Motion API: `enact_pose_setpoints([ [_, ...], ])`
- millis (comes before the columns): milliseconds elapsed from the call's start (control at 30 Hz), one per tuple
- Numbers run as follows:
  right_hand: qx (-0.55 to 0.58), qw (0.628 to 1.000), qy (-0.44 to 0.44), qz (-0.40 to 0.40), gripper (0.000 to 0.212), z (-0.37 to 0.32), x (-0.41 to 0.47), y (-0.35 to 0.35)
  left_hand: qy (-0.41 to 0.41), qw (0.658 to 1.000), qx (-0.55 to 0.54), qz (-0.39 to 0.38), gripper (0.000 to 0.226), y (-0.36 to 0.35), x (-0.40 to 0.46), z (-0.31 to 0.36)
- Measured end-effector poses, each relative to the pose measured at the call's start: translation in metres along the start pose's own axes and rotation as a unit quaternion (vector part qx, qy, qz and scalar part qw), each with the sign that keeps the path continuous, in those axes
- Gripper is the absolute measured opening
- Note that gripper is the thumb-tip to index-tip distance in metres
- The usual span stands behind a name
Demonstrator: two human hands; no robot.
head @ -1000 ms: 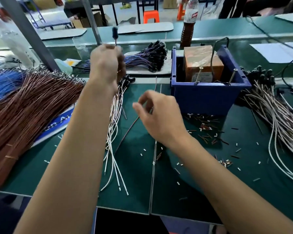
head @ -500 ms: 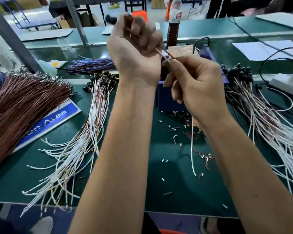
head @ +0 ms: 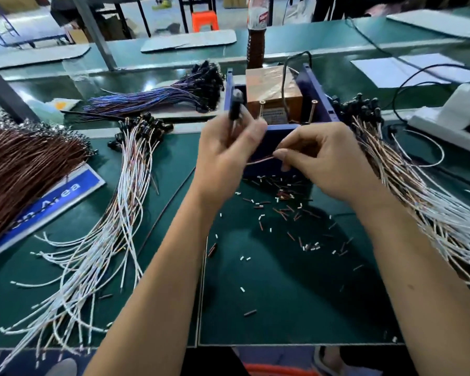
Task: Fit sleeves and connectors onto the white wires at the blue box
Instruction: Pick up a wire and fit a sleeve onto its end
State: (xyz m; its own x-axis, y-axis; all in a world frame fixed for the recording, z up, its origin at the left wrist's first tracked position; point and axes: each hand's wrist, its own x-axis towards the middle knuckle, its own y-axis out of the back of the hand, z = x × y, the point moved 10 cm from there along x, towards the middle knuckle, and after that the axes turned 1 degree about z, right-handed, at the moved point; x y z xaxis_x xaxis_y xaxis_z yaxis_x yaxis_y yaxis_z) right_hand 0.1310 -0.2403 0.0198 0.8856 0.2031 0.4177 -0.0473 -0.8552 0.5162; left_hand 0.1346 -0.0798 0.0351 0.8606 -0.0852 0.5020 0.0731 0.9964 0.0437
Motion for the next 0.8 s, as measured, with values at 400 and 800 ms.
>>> enact_pose_setpoints([
  [400,0.027,0.998,-0.032,0.043,0.007,0.029,-0.015,-0.001,-0.125,0.938,0.307,-0.104,0.016,-0.025,-0.022,-0.026],
  [800,0.067,0.996,-0.054,0.026,0.016,0.039,-0.016,-0.006,-0.058,0.962,0.262,-0.058,0.008,-0.01,-0.016,-0.042],
])
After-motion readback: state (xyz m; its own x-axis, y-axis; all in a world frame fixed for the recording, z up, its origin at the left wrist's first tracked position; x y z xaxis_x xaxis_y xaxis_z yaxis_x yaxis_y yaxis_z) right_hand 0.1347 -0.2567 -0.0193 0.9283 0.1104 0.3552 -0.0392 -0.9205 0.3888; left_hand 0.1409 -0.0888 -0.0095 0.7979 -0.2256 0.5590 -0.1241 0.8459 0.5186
